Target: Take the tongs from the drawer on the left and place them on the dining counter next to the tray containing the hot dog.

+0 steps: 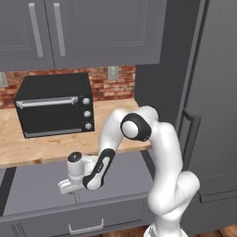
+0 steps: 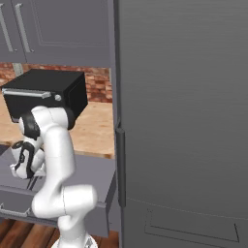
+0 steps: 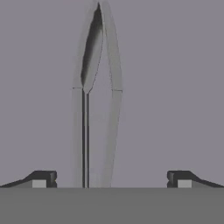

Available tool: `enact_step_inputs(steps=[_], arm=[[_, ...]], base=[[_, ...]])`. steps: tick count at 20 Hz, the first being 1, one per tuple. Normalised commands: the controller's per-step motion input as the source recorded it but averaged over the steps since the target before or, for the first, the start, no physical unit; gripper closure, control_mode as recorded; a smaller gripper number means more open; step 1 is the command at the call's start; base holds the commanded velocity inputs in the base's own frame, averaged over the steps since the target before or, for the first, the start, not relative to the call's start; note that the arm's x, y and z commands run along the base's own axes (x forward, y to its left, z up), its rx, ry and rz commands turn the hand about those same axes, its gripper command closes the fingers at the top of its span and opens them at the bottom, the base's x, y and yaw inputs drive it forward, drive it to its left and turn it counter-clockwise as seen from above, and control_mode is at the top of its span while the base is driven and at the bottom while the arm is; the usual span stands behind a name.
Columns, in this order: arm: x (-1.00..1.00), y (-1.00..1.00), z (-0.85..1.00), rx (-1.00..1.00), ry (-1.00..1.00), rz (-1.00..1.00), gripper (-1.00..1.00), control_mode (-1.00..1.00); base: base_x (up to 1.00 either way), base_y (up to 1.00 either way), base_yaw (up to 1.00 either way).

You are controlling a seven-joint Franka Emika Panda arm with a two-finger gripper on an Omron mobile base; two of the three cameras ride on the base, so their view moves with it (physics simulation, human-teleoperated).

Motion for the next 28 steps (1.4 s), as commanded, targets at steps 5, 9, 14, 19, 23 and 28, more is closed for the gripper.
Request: enact_step_inputs(steps=[5, 9, 14, 19, 23, 28], arm=[[0.34, 0.35, -0.36, 0.0, 0.0, -0.03, -1.0, -1.0], [0.28, 0.23, -0.45, -0.03, 0.0, -0.01, -1.0, -1.0], [0.05, 0.02, -0.57, -0.08, 0.01, 0.0, -1.0, -1.0], [-0.04, 0.0, -0.6, -0.04, 0.02, 0.0, 1.0, -1.0], [0.0, 0.0, -0.02, 0.0, 0.0, 0.0, 1.0, -1.0], [-0.11, -0.05, 0.07, 0.03, -0.07, -0.06, 1.0, -1.0]], base=[[0.0, 0.0, 0.0], [0.0, 0.0, 0.0], [0.0, 0.0, 0.0], [0.0, 0.0, 0.0], [0.0, 0.0, 0.0], [0.0, 0.0, 0.0]])
